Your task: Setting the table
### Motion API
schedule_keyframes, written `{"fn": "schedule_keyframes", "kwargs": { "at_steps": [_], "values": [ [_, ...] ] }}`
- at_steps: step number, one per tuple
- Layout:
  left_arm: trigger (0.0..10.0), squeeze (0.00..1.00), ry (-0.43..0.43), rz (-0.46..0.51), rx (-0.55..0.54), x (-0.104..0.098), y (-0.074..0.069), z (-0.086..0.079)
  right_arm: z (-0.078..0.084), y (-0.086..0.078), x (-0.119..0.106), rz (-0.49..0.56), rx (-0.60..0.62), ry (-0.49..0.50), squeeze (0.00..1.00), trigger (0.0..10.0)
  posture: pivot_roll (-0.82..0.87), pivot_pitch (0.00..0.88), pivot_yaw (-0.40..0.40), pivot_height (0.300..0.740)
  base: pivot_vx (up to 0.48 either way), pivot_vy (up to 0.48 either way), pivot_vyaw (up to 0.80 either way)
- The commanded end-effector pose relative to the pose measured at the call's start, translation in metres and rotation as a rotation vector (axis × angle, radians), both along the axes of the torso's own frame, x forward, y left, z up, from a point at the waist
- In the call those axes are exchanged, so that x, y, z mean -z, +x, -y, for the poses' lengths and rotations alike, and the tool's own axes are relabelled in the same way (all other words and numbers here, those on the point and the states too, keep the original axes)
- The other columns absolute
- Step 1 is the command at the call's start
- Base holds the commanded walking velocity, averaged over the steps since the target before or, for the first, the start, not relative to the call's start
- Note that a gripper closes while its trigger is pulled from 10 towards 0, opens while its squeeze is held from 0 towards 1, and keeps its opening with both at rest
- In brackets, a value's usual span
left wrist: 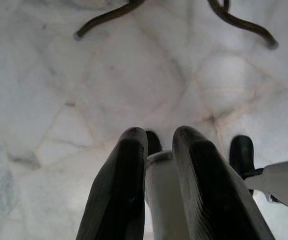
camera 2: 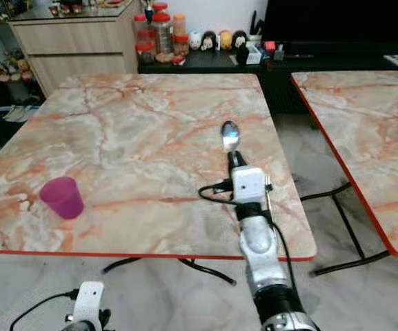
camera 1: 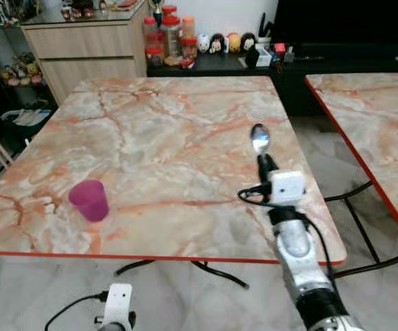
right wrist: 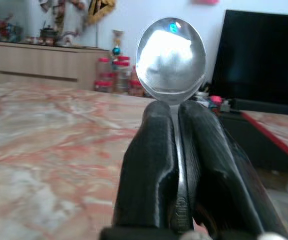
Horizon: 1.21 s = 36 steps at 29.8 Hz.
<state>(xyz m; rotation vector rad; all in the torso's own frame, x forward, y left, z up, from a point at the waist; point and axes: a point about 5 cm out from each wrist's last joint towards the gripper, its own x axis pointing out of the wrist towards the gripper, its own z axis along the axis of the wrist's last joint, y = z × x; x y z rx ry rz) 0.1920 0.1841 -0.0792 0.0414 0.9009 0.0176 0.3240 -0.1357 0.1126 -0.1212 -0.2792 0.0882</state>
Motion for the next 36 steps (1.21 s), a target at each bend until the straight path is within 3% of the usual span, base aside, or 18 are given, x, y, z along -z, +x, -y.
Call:
{"fn": "schedule_keyframes", "kwargs": {
  "at_steps": [1, 25, 36],
  "values": [
    [10.0, 0.0, 0.006, 0.004, -0.003, -0.0004, 0.0004, -0.0013, -0.0028, 0.0014, -0.0036, 0.012, -0.005, -0.005, 0.0, 10.0, -0.06, 0.0, 0.007, 0.74, 0.0, -0.33, 0.0],
    [10.0, 0.0, 0.0, 0.004, -0.008, 0.0002, -0.0005, 0.0001, -0.0002, 0.0005, -0.0034, 0.014, 0.013, 0.002, 0.0, 10.0, -0.06, 0.0, 0.004, 0.74, 0.0, -0.326, 0.0],
    [10.0, 0.0, -0.003, 0.001, -0.015, 0.0006, -0.0008, 0.0016, 0.0035, -0.0013, 0.004, -0.017, 0.027, -0.004, 0.0, 10.0, -0.06, 0.0, 0.002, 0.74, 0.0, 0.0, 0.0]
  ]
}}
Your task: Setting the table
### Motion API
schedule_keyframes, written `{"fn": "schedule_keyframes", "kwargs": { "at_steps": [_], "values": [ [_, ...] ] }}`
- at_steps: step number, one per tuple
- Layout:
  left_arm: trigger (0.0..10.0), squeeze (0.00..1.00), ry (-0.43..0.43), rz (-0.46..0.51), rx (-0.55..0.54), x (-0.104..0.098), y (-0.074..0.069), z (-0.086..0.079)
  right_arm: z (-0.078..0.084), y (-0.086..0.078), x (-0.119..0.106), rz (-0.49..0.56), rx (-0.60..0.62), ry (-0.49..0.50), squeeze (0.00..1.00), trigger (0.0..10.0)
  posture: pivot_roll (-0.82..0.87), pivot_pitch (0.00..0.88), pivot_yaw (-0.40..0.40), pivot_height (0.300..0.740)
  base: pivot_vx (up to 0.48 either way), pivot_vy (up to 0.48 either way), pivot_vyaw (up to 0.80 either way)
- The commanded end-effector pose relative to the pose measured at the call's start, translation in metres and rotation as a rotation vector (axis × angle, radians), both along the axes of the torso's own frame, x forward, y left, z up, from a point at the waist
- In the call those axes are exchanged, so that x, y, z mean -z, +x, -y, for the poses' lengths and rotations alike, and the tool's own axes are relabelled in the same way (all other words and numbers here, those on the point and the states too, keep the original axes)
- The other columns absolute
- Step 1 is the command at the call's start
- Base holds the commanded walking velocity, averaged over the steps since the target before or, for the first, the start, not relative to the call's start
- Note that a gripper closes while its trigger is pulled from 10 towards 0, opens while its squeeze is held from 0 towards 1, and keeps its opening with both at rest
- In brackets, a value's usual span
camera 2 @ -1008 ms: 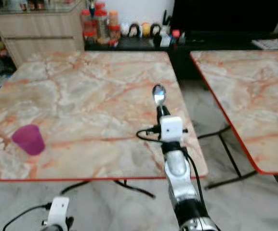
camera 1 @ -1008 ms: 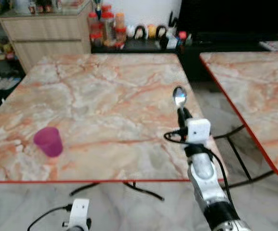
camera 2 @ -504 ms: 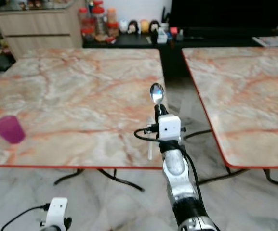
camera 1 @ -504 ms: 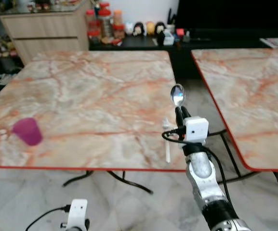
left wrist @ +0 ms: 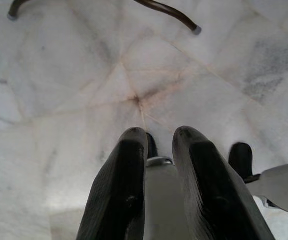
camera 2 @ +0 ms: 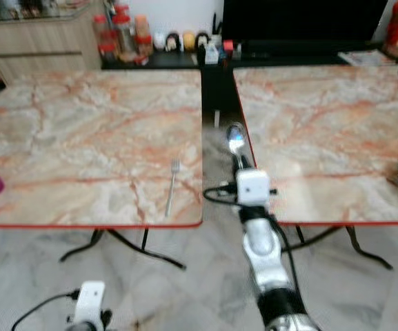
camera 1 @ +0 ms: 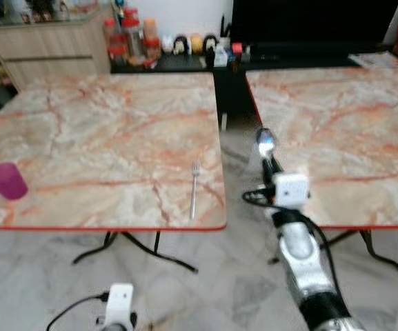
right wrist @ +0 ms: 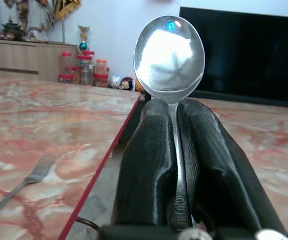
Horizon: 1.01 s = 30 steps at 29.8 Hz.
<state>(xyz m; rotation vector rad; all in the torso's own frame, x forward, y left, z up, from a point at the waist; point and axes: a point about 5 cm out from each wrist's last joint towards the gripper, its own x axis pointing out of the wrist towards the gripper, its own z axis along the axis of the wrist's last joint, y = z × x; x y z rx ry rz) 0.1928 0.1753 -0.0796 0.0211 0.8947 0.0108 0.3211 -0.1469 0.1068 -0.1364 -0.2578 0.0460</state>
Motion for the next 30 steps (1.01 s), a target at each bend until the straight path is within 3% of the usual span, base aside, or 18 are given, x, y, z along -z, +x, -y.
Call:
{"fn": "schedule_keyframes", "kwargs": {
  "at_steps": [1, 14, 21, 26, 30],
  "values": [
    [10.0, 0.0, 0.017, -0.006, -0.013, 0.0, -0.002, -0.007, -0.007, 0.001, 0.0, -0.005, -0.015, 0.005, 0.0, 10.0, -0.06, 0.0, 0.001, 0.74, 0.0, 0.0, 0.0],
    [10.0, 0.0, 0.009, -0.01, -0.015, 0.001, -0.003, -0.006, 0.011, -0.009, 0.047, -0.236, 0.063, 0.068, 0.0, 10.0, -0.06, 0.0, 0.002, 0.74, 0.0, 0.0, 0.0],
    [10.0, 0.0, 0.009, -0.012, -0.009, 0.001, -0.004, -0.006, 0.019, -0.035, 0.09, -0.42, 0.08, 0.011, 0.0, 10.0, -0.06, 0.0, 0.004, 0.74, 0.0, 0.0, 0.0],
    [10.0, 0.0, 0.01, -0.015, -0.003, 0.002, -0.004, -0.007, 0.021, -0.044, 0.103, -0.485, 0.07, -0.007, 0.0, 10.0, -0.06, 0.0, 0.008, 0.74, 0.0, 0.0, 0.0],
    [10.0, 0.0, 0.012, -0.025, 0.011, 0.003, -0.006, -0.007, 0.029, -0.066, 0.129, -0.643, 0.078, -0.016, 0.0, 10.0, -0.07, 0.0, 0.011, 0.74, 0.0, 0.0, 0.0]
  ]
}}
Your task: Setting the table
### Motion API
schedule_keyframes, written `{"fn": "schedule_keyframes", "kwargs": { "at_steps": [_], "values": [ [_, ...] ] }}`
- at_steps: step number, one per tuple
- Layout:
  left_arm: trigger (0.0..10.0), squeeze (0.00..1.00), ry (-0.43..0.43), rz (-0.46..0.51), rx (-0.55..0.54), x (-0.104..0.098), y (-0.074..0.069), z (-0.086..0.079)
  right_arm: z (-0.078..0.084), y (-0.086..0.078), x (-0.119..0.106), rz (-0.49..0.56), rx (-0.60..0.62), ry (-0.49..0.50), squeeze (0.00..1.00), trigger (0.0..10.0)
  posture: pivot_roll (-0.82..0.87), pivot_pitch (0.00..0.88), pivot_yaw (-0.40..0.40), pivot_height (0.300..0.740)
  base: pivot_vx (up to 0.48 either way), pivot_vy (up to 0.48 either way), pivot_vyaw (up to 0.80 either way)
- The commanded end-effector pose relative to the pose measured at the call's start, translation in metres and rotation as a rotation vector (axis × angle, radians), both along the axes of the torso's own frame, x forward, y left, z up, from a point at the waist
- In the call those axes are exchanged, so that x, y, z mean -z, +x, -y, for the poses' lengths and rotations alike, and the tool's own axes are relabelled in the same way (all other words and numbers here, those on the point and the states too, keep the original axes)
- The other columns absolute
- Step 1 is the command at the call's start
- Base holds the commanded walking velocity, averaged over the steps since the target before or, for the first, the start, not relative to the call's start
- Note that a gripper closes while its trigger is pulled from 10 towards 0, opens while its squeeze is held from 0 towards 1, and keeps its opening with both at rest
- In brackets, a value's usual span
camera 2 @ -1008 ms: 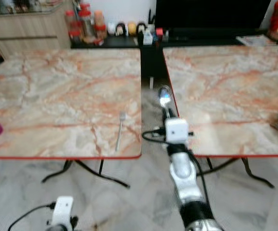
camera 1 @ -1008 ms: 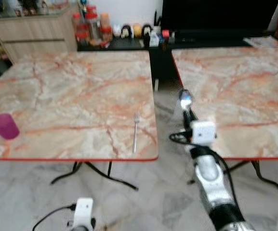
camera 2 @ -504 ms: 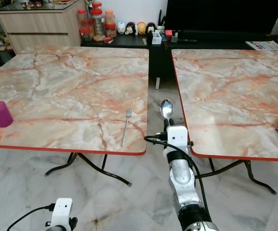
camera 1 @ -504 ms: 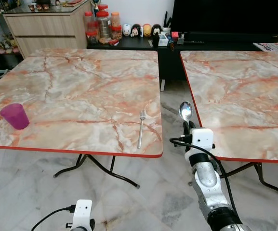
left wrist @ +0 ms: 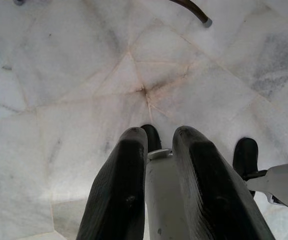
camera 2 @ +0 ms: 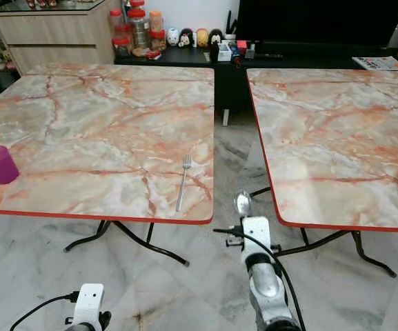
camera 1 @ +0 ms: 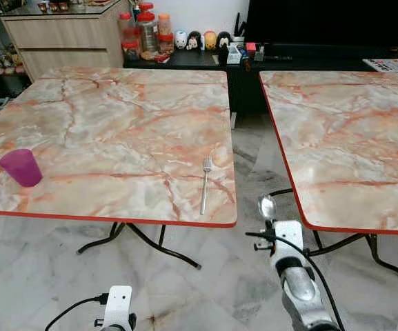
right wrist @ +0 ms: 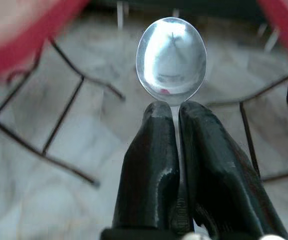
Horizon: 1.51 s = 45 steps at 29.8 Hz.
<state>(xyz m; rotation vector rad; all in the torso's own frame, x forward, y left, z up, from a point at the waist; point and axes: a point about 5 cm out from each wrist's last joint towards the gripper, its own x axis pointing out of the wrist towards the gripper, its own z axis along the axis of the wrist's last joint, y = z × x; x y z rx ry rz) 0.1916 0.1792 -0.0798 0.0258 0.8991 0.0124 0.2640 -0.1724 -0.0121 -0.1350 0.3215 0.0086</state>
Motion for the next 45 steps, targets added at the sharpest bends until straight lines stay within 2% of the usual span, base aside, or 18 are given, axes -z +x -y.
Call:
{"fn": "schedule_keyframes", "kwargs": {
  "at_steps": [1, 5, 8, 11, 13, 15, 16, 20, 29, 41, 45],
  "values": [
    [10.0, 0.0, 0.009, -0.024, 0.014, 0.003, -0.005, -0.003, 0.005, -0.015, 0.017, -0.108, 0.001, -0.013, 0.0, 10.0, -0.07, 0.0, 0.01, 0.74, 0.0, 0.0, 0.0],
    [10.0, 0.0, 0.009, -0.028, 0.02, 0.003, -0.006, -0.002, 0.013, -0.044, 0.042, -0.293, 0.019, -0.017, 0.0, 10.0, -0.07, 0.0, 0.009, 0.74, 0.0, 0.0, 0.0],
    [10.0, 0.0, 0.009, -0.028, 0.021, 0.003, -0.006, -0.001, 0.014, -0.046, 0.044, -0.304, 0.02, -0.017, 0.0, 10.0, -0.07, 0.0, 0.009, 0.74, 0.0, 0.0, 0.0],
    [10.0, 0.0, 0.014, -0.038, 0.043, 0.004, -0.007, 0.0, 0.022, -0.073, 0.061, -0.432, 0.101, 0.056, 0.0, 10.0, -0.07, 0.0, 0.016, 0.74, 0.0, 0.0, 0.0],
    [10.0, 0.0, 0.025, -0.046, 0.059, 0.004, -0.006, 0.0, 0.026, -0.083, 0.067, -0.479, 0.168, 0.109, 0.0, 10.0, -0.08, 0.0, 0.025, 0.74, 0.0, 0.0, 0.0],
    [10.0, 0.0, 0.035, -0.055, 0.071, 0.004, -0.007, 0.0, 0.028, -0.087, 0.069, -0.498, 0.194, 0.128, 0.0, 10.0, -0.09, 0.0, 0.031, 0.74, 0.0, 0.0, 0.0],
    [10.0, 0.0, 0.064, -0.08, 0.102, 0.005, -0.008, 0.0, 0.029, -0.09, 0.071, -0.517, 0.217, 0.148, 0.0, 10.0, -0.09, 0.0, 0.036, 0.74, 0.0, 0.0, 0.0],
    [10.0, 0.0, 0.07, -0.088, 0.11, 0.005, -0.009, -0.001, 0.024, -0.091, 0.072, -0.532, 0.173, 0.16, 0.0, 10.0, -0.1, 0.0, 0.037, 0.74, 0.0, 0.0, 0.0],
    [10.0, 0.0, 0.069, -0.099, 0.087, 0.007, -0.011, 0.0, 0.027, -0.089, 0.071, -0.517, 0.209, 0.178, 0.0, 10.0, -0.08, 0.0, 0.016, 0.74, 0.0, 0.0, 0.0],
    [10.0, 0.0, 0.05, -0.087, 0.063, 0.007, -0.009, 0.006, 0.026, -0.082, 0.067, -0.505, 0.143, 0.136, 0.0, 10.0, -0.08, 0.0, -0.017, 0.74, 0.0, 0.0, 0.0],
    [10.0, 0.0, 0.051, -0.085, 0.064, 0.006, -0.008, 0.006, 0.026, -0.081, 0.067, -0.498, 0.158, 0.147, 0.0, 10.0, -0.09, 0.0, -0.011, 0.74, 0.0, -0.071, 0.0]
  ]
}}
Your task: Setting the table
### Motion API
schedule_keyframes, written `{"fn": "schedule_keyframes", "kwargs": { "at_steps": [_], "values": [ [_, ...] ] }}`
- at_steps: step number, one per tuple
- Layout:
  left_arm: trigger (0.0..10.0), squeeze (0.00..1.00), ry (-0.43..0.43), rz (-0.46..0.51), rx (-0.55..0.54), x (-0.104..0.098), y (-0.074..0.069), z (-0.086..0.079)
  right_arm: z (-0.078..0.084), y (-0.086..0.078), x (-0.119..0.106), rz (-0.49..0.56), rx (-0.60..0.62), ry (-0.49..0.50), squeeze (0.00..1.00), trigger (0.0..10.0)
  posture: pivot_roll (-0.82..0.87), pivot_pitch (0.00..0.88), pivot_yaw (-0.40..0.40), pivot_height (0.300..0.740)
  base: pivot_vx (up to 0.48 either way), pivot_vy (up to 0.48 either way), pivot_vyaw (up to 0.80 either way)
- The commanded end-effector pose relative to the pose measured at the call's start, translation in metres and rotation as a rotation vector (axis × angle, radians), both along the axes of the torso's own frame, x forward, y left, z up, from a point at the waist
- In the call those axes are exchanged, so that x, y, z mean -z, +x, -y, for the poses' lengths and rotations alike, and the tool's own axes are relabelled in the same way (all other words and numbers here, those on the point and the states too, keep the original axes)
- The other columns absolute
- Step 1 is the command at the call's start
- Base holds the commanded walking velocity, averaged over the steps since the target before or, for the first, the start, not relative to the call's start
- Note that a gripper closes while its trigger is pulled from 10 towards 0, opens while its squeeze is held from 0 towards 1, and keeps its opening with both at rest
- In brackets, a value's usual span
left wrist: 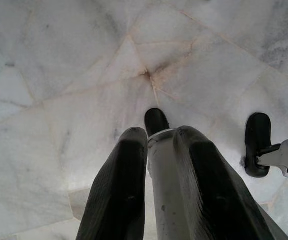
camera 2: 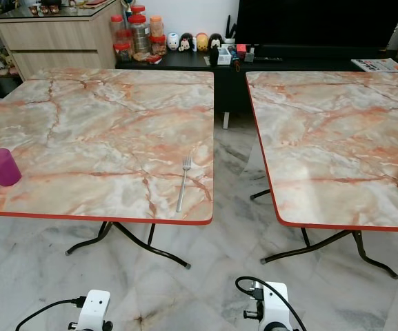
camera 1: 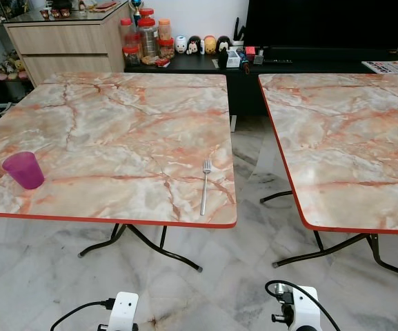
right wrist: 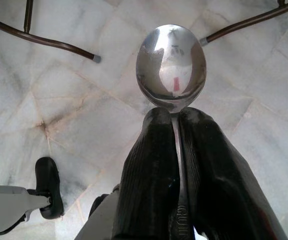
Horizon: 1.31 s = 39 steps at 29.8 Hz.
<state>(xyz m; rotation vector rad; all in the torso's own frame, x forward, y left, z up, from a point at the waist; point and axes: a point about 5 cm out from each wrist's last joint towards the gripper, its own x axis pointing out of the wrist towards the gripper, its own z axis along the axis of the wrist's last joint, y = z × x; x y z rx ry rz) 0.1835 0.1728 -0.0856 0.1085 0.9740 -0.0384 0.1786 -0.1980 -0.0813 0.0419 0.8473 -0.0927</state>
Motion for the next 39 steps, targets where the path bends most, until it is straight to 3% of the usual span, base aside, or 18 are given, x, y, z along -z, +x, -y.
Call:
{"fn": "schedule_keyframes", "kwargs": {
  "at_steps": [1, 19, 39],
  "values": [
    [10.0, 0.0, 0.003, -0.007, -0.013, 0.0, 0.0, -0.001, 0.0, 0.005, -0.003, 0.021, 0.001, 0.0, 0.0, 10.0, -0.09, 0.0, -0.01, 0.74, 0.0, 0.0, 0.0],
    [10.0, 0.0, 0.034, -0.002, -0.008, 0.0, -0.001, -0.007, 0.005, -0.006, 0.002, -0.003, 0.08, -0.003, 0.0, 10.0, -0.08, 0.0, 0.009, 0.74, 0.0, -0.252, 0.0],
    [10.0, 0.0, 0.041, -0.008, 0.003, 0.002, -0.007, -0.006, 0.008, -0.005, 0.0, 0.006, 0.056, -0.014, 0.0, 10.0, -0.09, 0.0, 0.007, 0.74, 0.0, -0.302, 0.0]
  ]
}}
